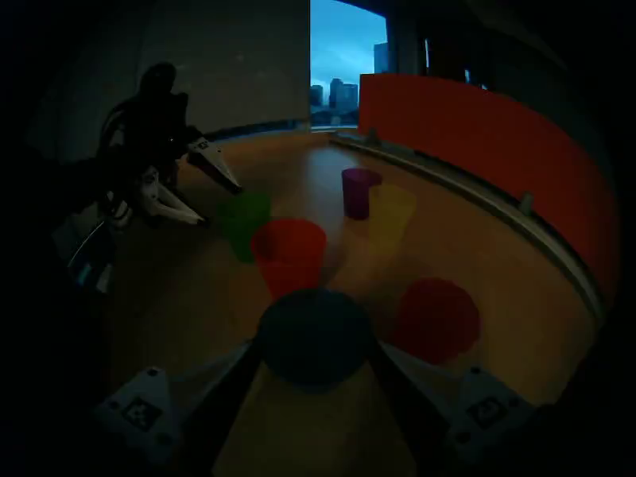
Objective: Pour water
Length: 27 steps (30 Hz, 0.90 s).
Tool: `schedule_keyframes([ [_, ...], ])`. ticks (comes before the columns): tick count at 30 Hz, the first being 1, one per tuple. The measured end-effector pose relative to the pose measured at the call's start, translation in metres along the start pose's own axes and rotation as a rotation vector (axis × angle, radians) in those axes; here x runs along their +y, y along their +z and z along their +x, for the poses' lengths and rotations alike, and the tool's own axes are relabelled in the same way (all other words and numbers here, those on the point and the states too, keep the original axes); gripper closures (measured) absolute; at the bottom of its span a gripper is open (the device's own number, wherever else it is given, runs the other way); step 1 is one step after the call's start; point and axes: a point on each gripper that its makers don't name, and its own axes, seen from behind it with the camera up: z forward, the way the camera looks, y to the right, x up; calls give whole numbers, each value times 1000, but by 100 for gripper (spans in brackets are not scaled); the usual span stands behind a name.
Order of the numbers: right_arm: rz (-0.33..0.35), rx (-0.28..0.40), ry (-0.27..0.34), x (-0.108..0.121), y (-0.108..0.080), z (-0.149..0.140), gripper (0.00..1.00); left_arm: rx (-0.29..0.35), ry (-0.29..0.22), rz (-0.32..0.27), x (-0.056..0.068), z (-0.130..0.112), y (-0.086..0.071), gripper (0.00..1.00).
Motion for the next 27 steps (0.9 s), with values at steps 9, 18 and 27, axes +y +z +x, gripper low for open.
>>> schedule_keyframes([
  [9, -19, -1, 10, 0, -13, -6, 2, -1, -9, 13, -3, -2, -4, 4],
  [18, -54, 1, 23, 4, -32, -15, 2, 3, -15, 34, -7, -4, -9, 3],
  [27, -107, 10, 51, 15, -58, -26, 2, 10, -41, 73, -17, -5, -20, 4],
])
